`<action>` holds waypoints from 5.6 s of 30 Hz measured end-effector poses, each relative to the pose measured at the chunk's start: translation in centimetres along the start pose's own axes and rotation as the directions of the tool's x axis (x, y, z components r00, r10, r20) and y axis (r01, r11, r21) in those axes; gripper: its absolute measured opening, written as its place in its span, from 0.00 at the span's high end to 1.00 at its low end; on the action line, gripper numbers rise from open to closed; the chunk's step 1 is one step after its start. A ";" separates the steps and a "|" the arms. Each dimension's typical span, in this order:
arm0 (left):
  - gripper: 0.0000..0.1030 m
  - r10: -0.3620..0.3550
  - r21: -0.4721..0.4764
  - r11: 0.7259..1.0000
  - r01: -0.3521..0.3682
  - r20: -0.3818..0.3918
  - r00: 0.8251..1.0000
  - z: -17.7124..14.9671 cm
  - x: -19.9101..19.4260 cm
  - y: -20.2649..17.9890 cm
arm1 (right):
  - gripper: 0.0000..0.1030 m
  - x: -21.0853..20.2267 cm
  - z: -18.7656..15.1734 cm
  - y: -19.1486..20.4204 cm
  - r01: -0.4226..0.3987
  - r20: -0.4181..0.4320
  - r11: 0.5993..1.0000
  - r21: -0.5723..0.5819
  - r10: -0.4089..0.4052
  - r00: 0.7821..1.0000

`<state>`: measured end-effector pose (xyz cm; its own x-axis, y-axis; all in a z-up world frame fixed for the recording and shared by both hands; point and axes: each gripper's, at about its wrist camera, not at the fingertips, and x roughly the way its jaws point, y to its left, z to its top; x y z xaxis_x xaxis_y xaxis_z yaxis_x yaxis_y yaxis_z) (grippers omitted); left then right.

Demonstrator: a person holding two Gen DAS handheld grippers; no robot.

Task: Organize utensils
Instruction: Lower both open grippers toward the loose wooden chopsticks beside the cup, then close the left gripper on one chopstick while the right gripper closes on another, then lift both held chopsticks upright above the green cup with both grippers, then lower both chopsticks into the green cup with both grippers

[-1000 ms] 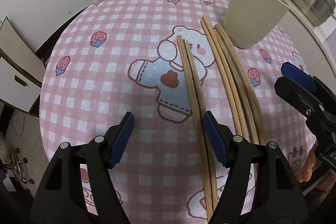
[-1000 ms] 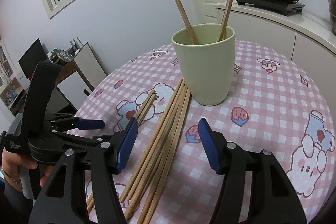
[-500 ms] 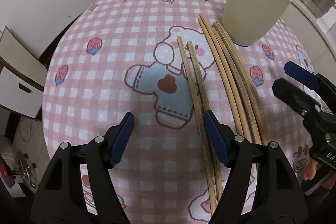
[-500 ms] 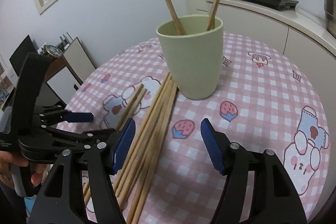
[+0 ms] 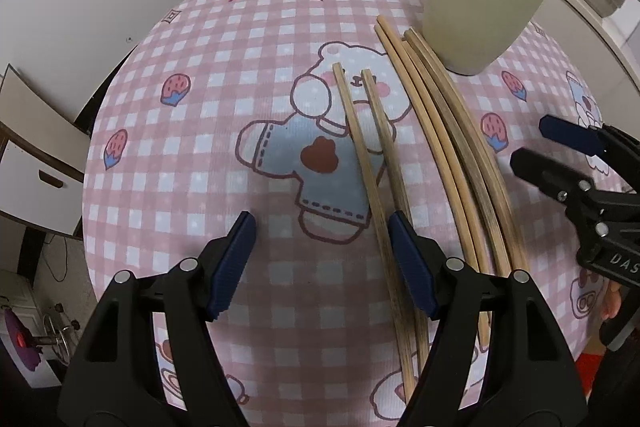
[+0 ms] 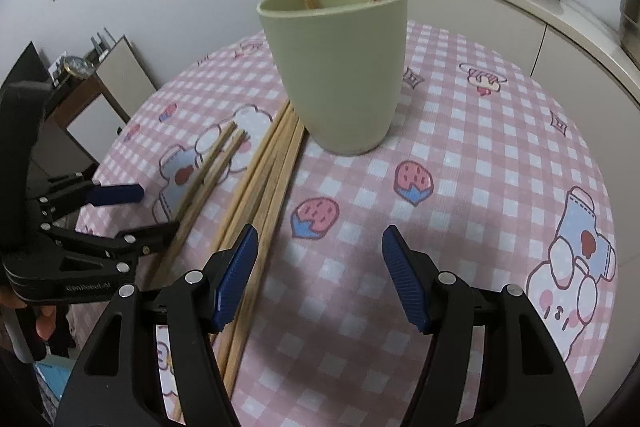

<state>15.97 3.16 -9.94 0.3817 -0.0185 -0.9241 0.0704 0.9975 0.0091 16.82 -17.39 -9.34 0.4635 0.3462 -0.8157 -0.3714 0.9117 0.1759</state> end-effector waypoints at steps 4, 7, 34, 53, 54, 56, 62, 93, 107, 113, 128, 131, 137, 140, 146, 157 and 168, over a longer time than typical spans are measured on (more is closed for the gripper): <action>0.34 0.008 -0.004 1.000 -0.008 0.012 1.000 0.2 -0.2 -0.1 | 0.50 0.8 0.2 -0.2 0.017 -0.041 1.000 -0.015 -0.017 0.999; 0.34 0.006 -0.002 1.000 -0.006 0.020 1.000 0.2 0.0 -0.2 | 0.53 0.9 0.5 -0.3 0.027 -0.064 0.999 -0.025 -0.029 0.998; 0.34 -0.008 0.041 0.999 0.004 0.094 0.996 -1.0 -0.6 -0.1 | 0.53 1.6 1.0 4.4 0.152 -0.111 0.966 -0.208 -0.178 0.978; 0.34 -0.018 0.047 0.999 0.012 0.119 0.993 -1.6 -0.8 0.2 | 0.55 0.0 1.0 5.8 0.141 -0.055 0.967 -0.210 -0.156 0.986; 0.34 -0.019 0.047 0.999 0.014 0.119 0.993 -1.6 -0.8 0.3 | 0.55 0.2 1.0 6.0 0.145 -0.060 0.965 -0.218 -0.162 0.985; 0.34 -0.018 0.048 0.999 0.012 0.120 0.993 -1.7 -0.8 0.3 | 0.55 0.7 1.0 6.3 0.143 -0.082 0.962 -0.232 -0.166 0.983; 0.34 -0.021 0.049 0.999 0.015 0.125 0.992 -1.7 -0.8 0.3 | 0.56 1.4 1.0 6.6 0.152 -0.096 0.959 -0.241 -0.179 0.979; 0.87 -0.095 0.062 0.994 0.089 0.096 0.991 2.5 0.5 0.4 | 0.96 4.5 5.5 5.6 -0.073 -0.255 0.985 -0.154 0.032 0.966; 0.94 -0.190 -0.024 0.978 0.206 0.295 0.936 2.2 -2.9 1.7 | 0.96 0.3 5.5 5.8 -0.141 -0.066 0.977 -0.163 0.132 0.989; 0.94 -0.199 -0.040 0.970 0.238 0.425 0.883 1.8 -6.4 2.6 | 0.96 -2.0 5.3 6.1 -0.147 0.034 0.972 -0.181 0.155 0.987; 0.94 -0.194 0.017 0.970 0.243 0.660 0.726 1.8 -14.6 1.0 | 0.96 -9.1 6.4 5.9 -0.121 0.364 0.974 -0.189 0.184 0.913; 0.94 -0.192 0.035 0.972 0.232 0.685 0.703 2.4 -16.0 0.3 | 0.96 -10.2 6.9 5.1 -0.121 0.417 0.977 -0.175 0.185 0.890; 0.94 -0.203 0.050 0.967 0.249 0.744 0.636 3.4 -18.3 -0.4 | 0.96 -12.0 7.9 4.1 -0.100 0.526 0.980 -0.170 0.176 0.832; 0.94 -0.197 0.057 0.968 0.246 0.781 0.592 4.1 -19.4 -1.1 | 0.96 -12.2 8.1 3.9 -0.082 0.588 0.980 -0.180 0.174 0.790; 0.94 -0.182 0.072 0.973 0.221 0.827 0.532 5.4 -20.8 -2.5 | 0.96 -11.4 8.1 3.0 -0.044 0.674 0.984 -0.170 0.149 0.724; 0.94 -0.183 0.097 0.973 0.207 0.875 0.448 7.0 -20.6 -4.2 | 0.96 -11.7 10.2 0.7 -0.008 0.828 0.988 -0.152 0.132 0.545; 0.94 -0.169 0.097 0.979 0.178 0.878 0.448 8.5 -17.0 -4.7 | 0.96 -7.8 10.2 -1.6 0.004 0.828 0.993 -0.117 0.095 0.553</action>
<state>16.92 -1.76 8.99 0.9683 -0.2367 -0.0801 0.2266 0.9667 -0.1186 22.06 -19.31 2.36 0.8869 0.4613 0.0223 -0.4609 0.8810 0.1068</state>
